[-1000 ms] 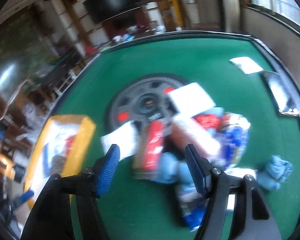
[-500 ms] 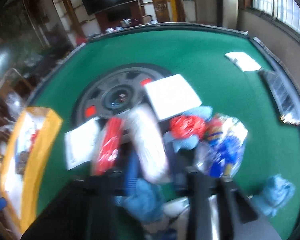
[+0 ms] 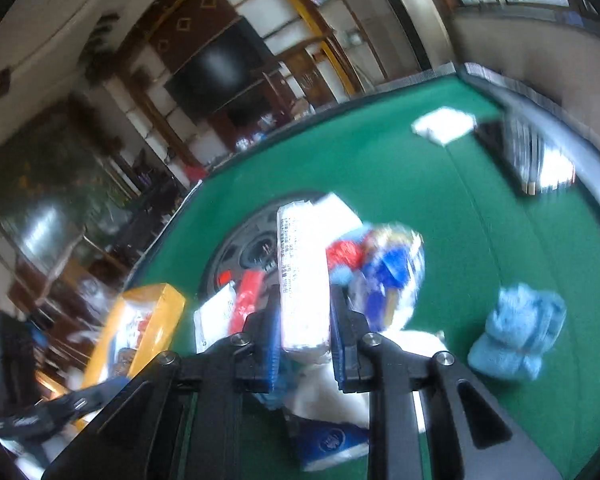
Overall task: Organize soft objects
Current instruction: 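Grasp sponge bag with left gripper while right gripper grasps pink soap box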
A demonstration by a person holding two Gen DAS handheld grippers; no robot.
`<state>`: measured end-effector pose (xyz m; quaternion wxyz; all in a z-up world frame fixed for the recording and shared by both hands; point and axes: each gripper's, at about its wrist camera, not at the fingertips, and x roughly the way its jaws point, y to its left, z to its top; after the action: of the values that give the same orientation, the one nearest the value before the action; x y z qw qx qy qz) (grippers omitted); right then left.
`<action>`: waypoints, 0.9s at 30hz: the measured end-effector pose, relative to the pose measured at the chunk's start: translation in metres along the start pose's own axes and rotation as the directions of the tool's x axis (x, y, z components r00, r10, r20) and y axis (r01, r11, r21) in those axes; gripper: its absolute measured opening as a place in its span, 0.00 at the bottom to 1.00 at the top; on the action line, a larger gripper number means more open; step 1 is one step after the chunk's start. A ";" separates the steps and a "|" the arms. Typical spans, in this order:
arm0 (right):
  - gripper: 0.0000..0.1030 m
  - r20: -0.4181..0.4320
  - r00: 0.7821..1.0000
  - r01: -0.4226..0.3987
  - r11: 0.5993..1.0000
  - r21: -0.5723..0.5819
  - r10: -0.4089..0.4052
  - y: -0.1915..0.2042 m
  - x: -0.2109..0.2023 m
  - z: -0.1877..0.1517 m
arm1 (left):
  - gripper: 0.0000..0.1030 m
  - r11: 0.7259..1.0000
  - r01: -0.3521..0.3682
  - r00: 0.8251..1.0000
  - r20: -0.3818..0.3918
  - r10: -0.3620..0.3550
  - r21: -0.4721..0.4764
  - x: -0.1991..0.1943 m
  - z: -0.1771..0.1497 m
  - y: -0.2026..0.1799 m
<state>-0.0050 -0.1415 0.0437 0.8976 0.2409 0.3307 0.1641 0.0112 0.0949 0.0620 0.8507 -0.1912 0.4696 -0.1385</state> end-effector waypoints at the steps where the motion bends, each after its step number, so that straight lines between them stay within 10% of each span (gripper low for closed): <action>1: 0.18 -0.015 1.000 -0.019 0.999 0.031 0.020 -0.006 0.003 0.001 | 0.77 1.000 -0.006 1.000 -0.012 0.006 -0.007 0.014 0.009 -0.005; 15: 0.20 0.030 0.996 -0.081 0.992 0.097 0.079 -0.024 -0.011 0.007 | 0.69 0.933 -0.249 0.963 -0.037 0.268 0.260 0.118 0.031 -0.062; 18: 0.20 0.017 0.998 -0.070 0.993 0.096 0.068 -0.022 -0.007 0.008 | 0.30 0.944 -0.188 0.976 -0.055 0.210 0.271 0.116 0.028 -0.066; 23: 0.47 -0.020 0.999 -0.042 0.994 0.102 0.044 -0.026 0.005 0.007 | 0.30 0.968 -0.116 0.991 -0.043 0.128 0.223 0.089 0.027 -0.059; 27: 0.47 -0.010 0.999 -0.034 0.997 0.069 0.035 -0.023 0.012 0.007 | 0.30 0.981 -0.052 0.998 -0.018 0.057 0.187 0.053 0.023 -0.049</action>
<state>0.0119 -0.1576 0.0300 0.8840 0.2763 0.3369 0.1693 0.0557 0.0336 0.0564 0.8628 -0.0960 0.4695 -0.1609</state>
